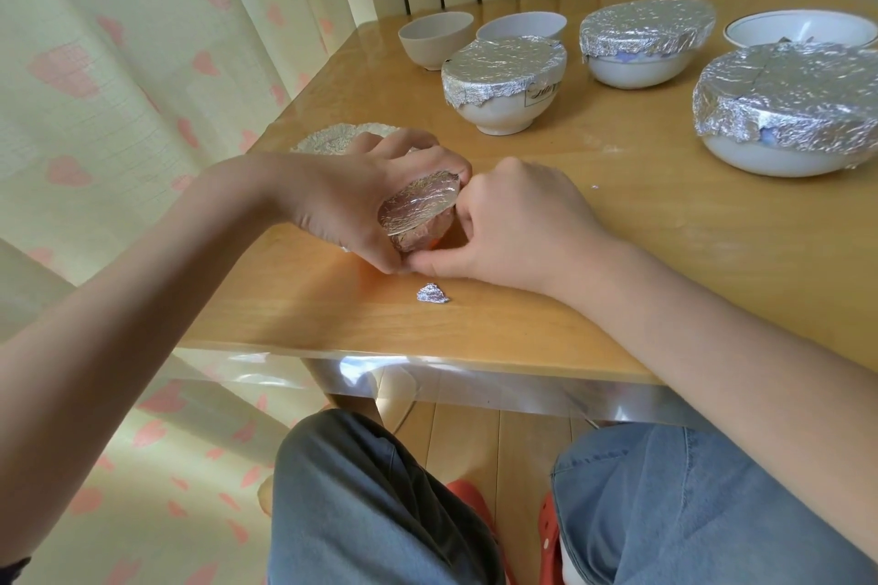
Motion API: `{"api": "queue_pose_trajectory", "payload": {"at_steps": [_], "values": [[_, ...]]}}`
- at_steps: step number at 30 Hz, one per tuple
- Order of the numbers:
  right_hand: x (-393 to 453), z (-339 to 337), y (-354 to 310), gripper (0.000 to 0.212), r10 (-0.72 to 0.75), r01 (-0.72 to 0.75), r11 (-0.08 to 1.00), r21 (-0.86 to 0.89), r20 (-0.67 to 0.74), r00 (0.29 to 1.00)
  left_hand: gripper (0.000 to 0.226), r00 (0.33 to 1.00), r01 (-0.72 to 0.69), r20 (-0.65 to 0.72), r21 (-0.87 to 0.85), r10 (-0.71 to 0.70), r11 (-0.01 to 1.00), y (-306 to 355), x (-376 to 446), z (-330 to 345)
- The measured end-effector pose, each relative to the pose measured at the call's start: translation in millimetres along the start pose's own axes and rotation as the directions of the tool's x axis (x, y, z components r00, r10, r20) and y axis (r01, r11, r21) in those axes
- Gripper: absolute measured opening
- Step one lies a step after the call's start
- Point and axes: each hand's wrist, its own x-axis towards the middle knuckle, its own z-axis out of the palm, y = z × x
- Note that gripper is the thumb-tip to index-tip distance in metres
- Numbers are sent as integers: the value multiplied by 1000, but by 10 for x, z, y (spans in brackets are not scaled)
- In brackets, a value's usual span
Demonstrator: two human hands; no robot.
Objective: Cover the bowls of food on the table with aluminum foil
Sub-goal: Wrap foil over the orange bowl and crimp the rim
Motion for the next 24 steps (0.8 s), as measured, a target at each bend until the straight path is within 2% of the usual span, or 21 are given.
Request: {"api": "queue_pose_trajectory", "payload": {"at_steps": [5,9,12,24], "values": [[33,69,-5,62,42,-41,999,15,-18,999,94,1000,2,-2,7,-2,1000,3,2,-1],[33,45,100,60,40,-58,986,153,122,992,92,1000,-10,2,-4,10,1000,-1,5,5],[36,54,162,56,57,-82,960,267,101,993,90,1000,-19,-5,-19,19,1000,-15,6,11],[11,100,48,50,72,-72,975,212,6,997,93,999,-27,29,0,27,1000,-6,-3,-24]]}}
